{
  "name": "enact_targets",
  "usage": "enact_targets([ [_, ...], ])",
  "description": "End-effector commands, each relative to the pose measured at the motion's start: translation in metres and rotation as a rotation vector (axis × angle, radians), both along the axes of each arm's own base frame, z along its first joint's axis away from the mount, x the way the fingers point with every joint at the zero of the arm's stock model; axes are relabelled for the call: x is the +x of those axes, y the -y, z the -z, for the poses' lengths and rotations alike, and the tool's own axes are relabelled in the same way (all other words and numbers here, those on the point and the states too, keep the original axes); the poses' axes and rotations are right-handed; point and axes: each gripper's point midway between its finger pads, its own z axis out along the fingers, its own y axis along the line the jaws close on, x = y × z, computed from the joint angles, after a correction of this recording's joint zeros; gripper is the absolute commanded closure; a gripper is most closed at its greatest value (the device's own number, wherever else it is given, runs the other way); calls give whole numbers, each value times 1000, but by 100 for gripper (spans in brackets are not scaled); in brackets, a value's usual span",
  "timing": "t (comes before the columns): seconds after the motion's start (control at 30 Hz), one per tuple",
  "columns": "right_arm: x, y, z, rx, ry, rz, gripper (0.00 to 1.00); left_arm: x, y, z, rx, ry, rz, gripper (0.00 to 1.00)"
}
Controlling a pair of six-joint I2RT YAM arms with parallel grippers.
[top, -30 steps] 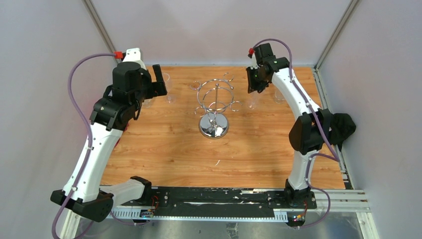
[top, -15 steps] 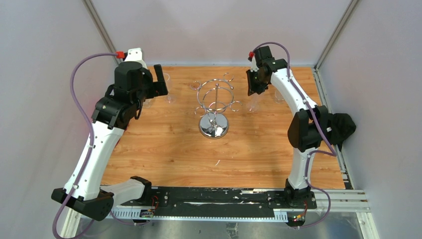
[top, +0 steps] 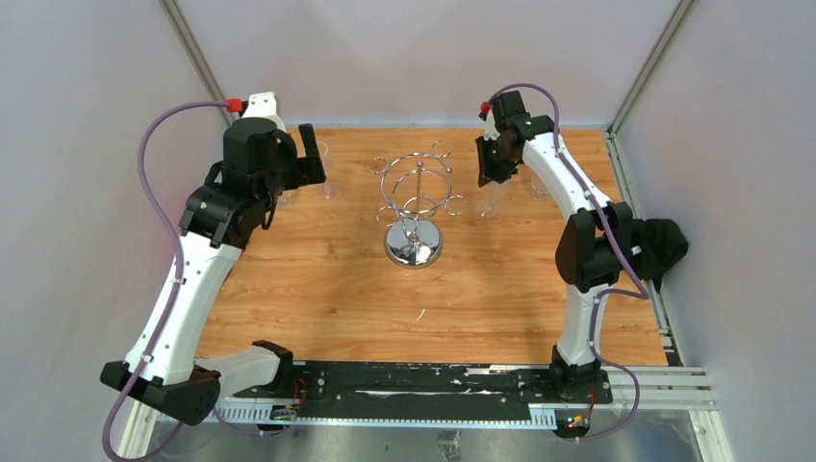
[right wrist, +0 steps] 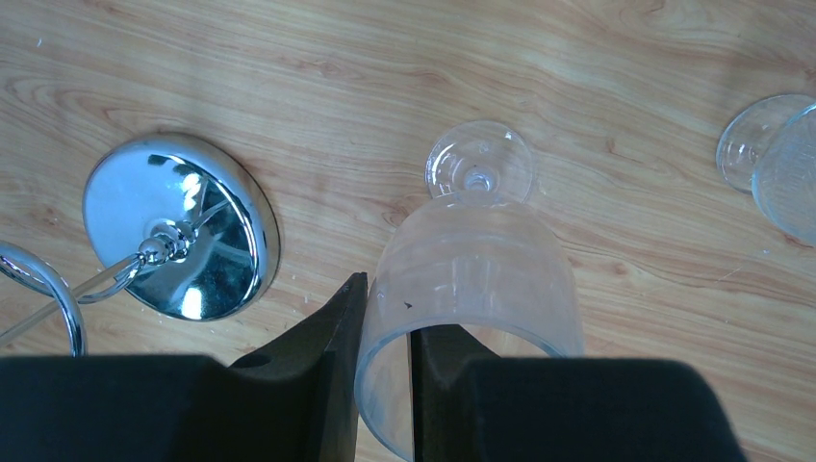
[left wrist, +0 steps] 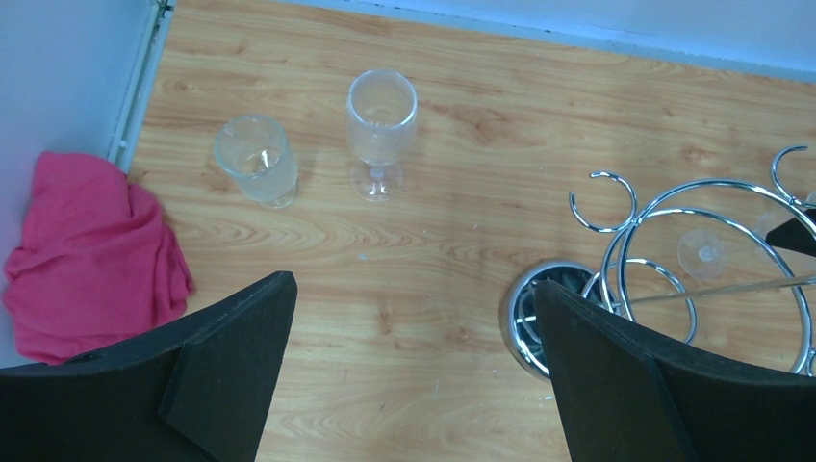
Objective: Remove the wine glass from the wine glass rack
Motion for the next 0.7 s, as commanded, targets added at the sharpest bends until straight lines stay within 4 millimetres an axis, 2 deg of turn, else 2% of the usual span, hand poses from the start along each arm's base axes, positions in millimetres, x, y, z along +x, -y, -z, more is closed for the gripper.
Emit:
enact_targets([
  [0.0,-6,3,16,2,-53,0,100,6,0,1,6,6,-1,0],
  [0.07,-7,4,14,2,-54,1,100,6,0,1,5,7,-1,0],
  [0.13,-9,5,12,3,-53,3,93,6,1,1,6,6,0,0],
  [0.37,-13,6,-2,4,-30,7,45,6,4,0,-2,6,15,0],
  [0.4,-13,6,-5,4,-23,9,41,6,4,0,-2,5,16,0],
  [0.43,-13,7,-8,3,-18,10,31,6,4,0,-2,7,16,0],
  [0.47,-13,8,-10,3,-11,11,25,5,4,0,-3,8,16,0],
  [0.53,-14,8,-18,4,3,10,19,5,3,0,-2,7,15,0],
  [0.67,-17,8,-32,17,33,7,14,4,3,0,-2,7,15,0],
])
